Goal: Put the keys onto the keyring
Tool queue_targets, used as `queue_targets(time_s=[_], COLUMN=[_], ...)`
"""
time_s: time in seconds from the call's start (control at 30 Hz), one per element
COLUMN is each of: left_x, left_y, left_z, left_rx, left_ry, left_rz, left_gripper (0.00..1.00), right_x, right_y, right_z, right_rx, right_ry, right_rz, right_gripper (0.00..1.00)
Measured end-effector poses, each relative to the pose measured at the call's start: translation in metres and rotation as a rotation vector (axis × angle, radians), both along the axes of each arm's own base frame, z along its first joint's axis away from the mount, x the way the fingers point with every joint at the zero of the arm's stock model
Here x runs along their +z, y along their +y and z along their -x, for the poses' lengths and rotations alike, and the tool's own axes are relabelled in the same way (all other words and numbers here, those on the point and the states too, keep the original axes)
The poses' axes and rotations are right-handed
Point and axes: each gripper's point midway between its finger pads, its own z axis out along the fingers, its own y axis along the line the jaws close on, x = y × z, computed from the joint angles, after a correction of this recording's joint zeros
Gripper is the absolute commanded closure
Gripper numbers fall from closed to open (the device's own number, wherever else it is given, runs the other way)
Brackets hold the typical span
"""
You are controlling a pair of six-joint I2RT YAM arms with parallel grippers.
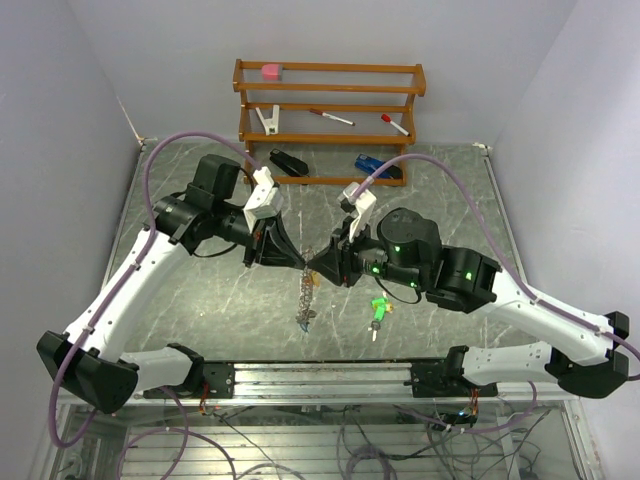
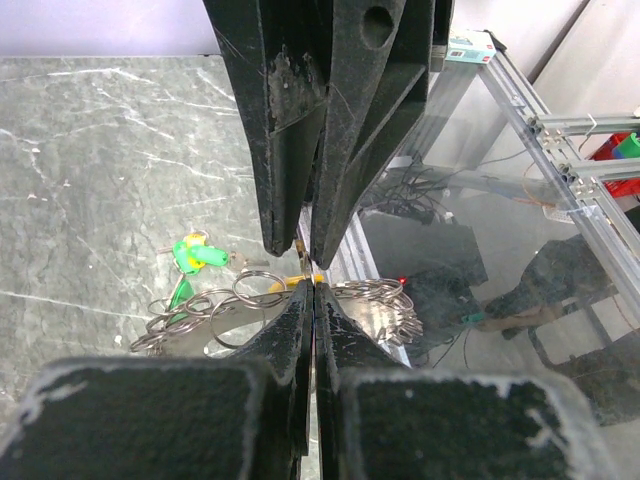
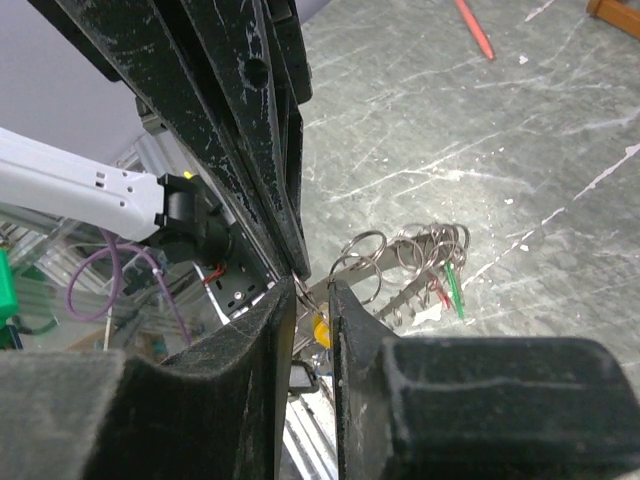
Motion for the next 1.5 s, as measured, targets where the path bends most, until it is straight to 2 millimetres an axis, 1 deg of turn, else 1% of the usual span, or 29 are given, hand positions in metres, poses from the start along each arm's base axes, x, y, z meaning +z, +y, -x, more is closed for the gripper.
queue_targets(time_s=[0.1, 0.27, 0.6, 0.73, 0.8, 0.83, 1.17, 1.33, 1.5], left_x=[-0.002, -0.002, 0.001, 0.002, 0.002, 0.001, 0.001, 0.001, 0.003], left_y=[-0.001, -0.001, -0.002, -0.002, -0.002, -0.002, -0.003, -0.005, -0.007], left_z=[-0.002, -0.002, -0.002, -0.001, -0.001, -0.001, -0.005, -0.009, -0.012], left_rx=[0.001, 0.001, -0.001, -0.003, -0.003, 0.000, 0.026, 0.047, 0.061], left_ry=[0.007, 0.009, 0.002, 0.005, 0.007, 0.008, 0.025, 0.035, 0.039], left_rz=[-0.005, -0.005, -0.001, -0.002, -0.004, -0.006, -0.023, -0.031, -0.031], left_gripper=[0.93, 0.93, 0.93, 0.93, 0.93, 0.93, 0.93, 0.90, 0.74], right_x=[-0.006, -0.009, -0.008, -0.009, -0.010, -0.010, -0.011, -0.011, -0.012], right_y=[-0.002, -0.004, -0.002, -0.001, -0.001, -0.001, 0.000, -0.001, -0.004], right_z=[0.001, 0.003, 0.004, 0.004, 0.004, 0.005, 0.006, 0.004, 0.003], right_rx=[0.004, 0.006, 0.014, 0.018, 0.021, 0.024, 0.031, 0.017, -0.007], right_ry=[0.005, 0.008, 0.003, 0.001, 0.002, 0.002, 0.004, 0.004, 0.022], right_rz=[0.009, 0.013, 0.005, 0.008, 0.010, 0.011, 0.016, 0.016, 0.020], right_gripper=[0.80, 0.81, 0.82, 0.87, 0.97, 1.00, 1.00, 1.00, 1.00])
